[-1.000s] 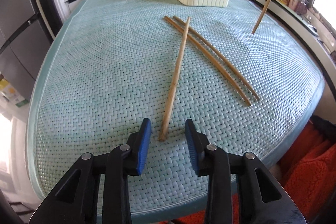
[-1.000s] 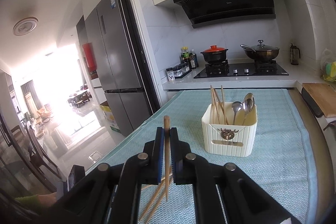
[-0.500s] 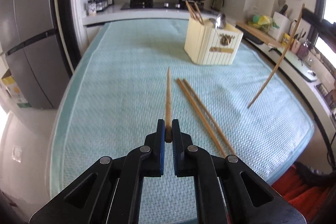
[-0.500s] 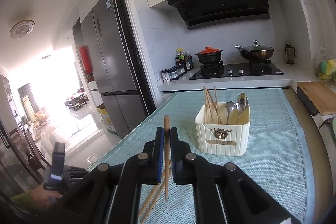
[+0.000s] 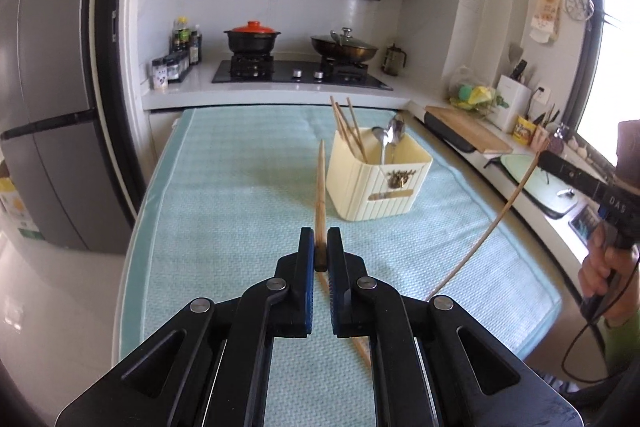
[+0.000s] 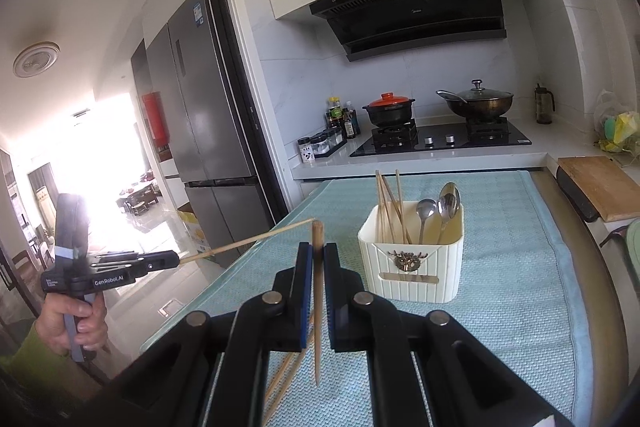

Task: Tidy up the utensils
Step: 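Lift and carry both held chopsticks up over the cream holder, then open the right tool to drop its chopstick into the holder while the left tool drops its chopstick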

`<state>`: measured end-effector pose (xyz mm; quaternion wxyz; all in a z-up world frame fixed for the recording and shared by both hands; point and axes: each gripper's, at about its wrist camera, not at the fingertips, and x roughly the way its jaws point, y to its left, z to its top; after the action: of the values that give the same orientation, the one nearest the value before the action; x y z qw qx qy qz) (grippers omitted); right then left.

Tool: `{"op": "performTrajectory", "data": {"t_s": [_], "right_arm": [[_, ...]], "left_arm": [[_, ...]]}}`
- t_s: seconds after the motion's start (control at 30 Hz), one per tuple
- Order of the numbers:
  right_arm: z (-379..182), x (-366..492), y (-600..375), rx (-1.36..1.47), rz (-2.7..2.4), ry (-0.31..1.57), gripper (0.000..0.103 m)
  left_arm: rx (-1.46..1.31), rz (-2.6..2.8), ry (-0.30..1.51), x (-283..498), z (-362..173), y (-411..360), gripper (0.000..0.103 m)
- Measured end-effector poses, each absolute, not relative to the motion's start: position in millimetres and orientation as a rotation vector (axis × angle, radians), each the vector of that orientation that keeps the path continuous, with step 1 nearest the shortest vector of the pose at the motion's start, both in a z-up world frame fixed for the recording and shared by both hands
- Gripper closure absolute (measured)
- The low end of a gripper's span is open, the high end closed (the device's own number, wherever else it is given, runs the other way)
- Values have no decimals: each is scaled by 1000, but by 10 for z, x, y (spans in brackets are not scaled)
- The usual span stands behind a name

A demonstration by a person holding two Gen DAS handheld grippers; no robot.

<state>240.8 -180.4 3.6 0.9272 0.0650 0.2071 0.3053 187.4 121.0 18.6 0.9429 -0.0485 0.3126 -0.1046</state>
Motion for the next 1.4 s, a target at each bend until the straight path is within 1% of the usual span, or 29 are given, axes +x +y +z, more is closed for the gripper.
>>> {"op": "performTrajectory", "data": {"t_s": [0.23, 0.43, 0.6, 0.7, 0.87, 1.0, 1.2, 1.33, 1.37, 1.4], "right_arm": [[163, 2475, -1774, 103, 619, 400, 97], [460, 2693, -1805, 83, 600, 337, 97], [824, 3003, -1820, 49, 566, 279, 97], [1021, 3240, -1826, 30, 536, 250, 97], [1173, 3709, -1784, 0, 488, 235, 97], [1079, 4080, -1688, -20, 484, 287, 97], [718, 4574, -1394, -81, 525, 443, 97], [408, 4978, -1201, -98, 541, 575, 96], [333, 5078, -1174, -89, 537, 599, 93], [265, 5159, -1158, -85, 532, 615, 81]], "left_arm": [[-31, -269, 682, 2122, 590, 1095, 99], [59, -306, 713, 2399, 940, 920, 99], [117, -342, 773, 2737, 1071, 736, 99], [151, -371, 843, 2994, 1084, 609, 99], [209, -380, 939, 3398, 1037, 418, 99], [218, -389, 1001, 3641, 969, 344, 99], [270, -393, 1144, 4053, 830, 253, 99], [277, -362, 1188, 4387, 752, 226, 96], [274, -341, 1181, 4481, 751, 229, 95], [271, -323, 1175, 4568, 749, 229, 86]]}}
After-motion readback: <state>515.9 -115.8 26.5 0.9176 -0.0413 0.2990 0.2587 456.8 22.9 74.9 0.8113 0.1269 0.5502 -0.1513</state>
